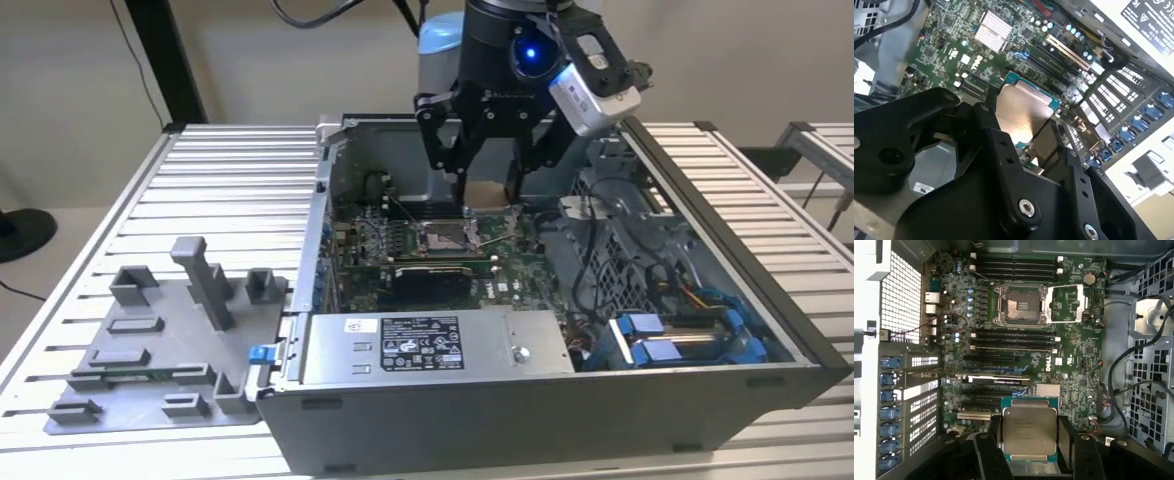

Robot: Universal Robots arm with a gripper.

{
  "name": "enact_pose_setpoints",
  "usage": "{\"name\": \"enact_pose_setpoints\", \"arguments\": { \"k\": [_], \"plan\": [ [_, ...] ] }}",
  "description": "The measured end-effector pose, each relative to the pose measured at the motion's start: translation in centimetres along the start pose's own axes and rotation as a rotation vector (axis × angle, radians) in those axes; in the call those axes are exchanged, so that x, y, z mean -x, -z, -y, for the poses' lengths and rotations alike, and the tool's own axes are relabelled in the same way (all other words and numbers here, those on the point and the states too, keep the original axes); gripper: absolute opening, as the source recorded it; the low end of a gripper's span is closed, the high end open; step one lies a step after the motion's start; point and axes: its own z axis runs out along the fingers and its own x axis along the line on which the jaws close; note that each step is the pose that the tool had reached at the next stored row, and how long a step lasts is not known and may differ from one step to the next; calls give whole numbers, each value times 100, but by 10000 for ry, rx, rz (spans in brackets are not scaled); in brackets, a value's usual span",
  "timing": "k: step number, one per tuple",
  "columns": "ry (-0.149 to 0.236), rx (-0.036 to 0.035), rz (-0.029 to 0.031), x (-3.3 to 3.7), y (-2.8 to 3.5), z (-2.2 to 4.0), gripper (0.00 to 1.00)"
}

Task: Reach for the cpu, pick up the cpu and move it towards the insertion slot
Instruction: 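Pick up the cpu and move it towards the insertion slot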

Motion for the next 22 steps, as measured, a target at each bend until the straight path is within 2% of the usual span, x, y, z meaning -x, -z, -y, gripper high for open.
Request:
{"name": "enact_pose_setpoints", "arguments": {
  "k": [2,8,12,16,20,22],
  "plan": [
    [1,0,0,22,0,0,0],
    [0,0,0,25,0,-2,0],
    [1,0,1,26,-3,-39,0],
    [1,0,0,26,-10,-115,0],
    [0,0,0,23,-24,-243,0],
    [1,0,0,22,-33,-325,0]
  ]
}}
